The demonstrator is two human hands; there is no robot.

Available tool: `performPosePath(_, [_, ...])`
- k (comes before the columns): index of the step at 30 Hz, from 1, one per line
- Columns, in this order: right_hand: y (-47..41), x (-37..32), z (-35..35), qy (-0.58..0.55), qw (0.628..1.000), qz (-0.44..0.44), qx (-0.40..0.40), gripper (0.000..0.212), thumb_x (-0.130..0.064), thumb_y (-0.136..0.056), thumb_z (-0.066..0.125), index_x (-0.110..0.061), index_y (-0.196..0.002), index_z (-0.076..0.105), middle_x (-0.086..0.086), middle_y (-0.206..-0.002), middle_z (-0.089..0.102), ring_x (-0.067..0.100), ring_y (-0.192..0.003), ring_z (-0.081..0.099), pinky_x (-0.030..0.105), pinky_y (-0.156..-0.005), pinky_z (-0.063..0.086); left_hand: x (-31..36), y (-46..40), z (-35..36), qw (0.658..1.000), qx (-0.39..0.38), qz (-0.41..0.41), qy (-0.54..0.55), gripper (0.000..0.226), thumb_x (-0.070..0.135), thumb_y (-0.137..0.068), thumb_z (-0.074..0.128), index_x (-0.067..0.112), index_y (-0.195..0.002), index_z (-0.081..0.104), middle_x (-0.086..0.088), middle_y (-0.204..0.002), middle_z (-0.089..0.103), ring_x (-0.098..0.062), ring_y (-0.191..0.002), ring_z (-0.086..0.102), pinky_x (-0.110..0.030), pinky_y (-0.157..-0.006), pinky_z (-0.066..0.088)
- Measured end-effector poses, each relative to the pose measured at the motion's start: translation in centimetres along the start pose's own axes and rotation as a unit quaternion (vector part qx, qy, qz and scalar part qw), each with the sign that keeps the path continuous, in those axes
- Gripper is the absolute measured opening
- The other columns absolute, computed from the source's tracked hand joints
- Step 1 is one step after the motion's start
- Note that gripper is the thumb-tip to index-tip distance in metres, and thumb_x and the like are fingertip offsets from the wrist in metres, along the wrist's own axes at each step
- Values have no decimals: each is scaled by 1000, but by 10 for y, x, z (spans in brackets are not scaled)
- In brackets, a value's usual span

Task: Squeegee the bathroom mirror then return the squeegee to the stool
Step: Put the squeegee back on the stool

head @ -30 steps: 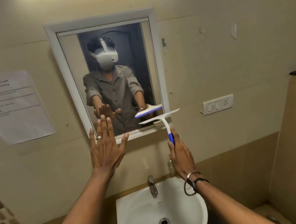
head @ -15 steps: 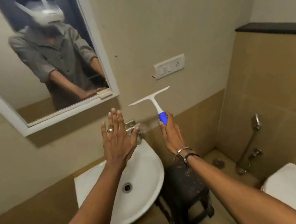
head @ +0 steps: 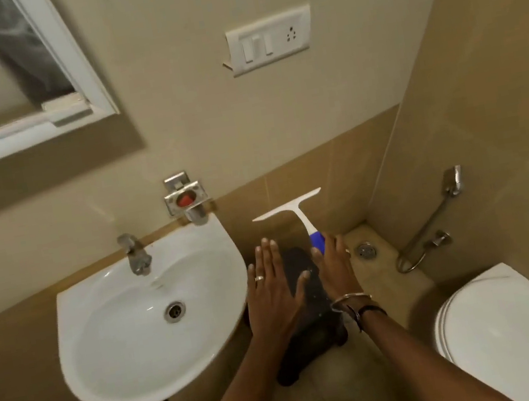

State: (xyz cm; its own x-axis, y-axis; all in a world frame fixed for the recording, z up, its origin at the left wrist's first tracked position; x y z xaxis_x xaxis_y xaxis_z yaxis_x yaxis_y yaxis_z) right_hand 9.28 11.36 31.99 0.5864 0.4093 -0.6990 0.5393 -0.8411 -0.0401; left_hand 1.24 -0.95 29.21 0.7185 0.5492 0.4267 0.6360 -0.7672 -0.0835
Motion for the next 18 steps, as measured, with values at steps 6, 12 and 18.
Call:
performPosePath(6, [-22,104,74,70,993,64,-70,37,-27,-101,44,-6,-131,48,18,-132,50,30,-116,52,42,-98,46,-25,1,121,995,-68,-72,-13,97,81,-94,-6,19,-169,-14,-1,-177,-21,-18,-164,-17,-43,-136,2])
performPosePath(12, [-37,177,157,76,988,62,-121,42,-26,-100,46,-8,-137,43,16,-135,46,28,-120,48,39,-99,44,-79,-4,216,989,-84,-115,-44,94,79,-99,0,16,-169,-6,-7,-179,-7,-23,-166,-4,-46,-135,5])
performPosePath(18, [-54,223,223,77,987,49,-132,43,-25,-99,49,-7,-138,43,18,-133,47,31,-118,49,41,-98,44,-128,-33,274,983,-103,-143,-55,96,79,-99,9,17,-168,-14,-5,-178,-19,-20,-164,-17,-45,-134,-6])
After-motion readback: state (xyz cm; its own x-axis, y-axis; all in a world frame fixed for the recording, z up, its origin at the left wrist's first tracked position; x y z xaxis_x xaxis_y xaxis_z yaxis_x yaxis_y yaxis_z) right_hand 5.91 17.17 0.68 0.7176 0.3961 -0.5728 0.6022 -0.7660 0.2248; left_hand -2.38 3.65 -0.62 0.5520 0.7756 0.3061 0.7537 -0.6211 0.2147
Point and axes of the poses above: each hand's wrist, its own y-axis away from the middle knuckle, its own z-axis out of the palm, x = y × z, the point moved 2 cm from there along -y, towards the middle knuckle
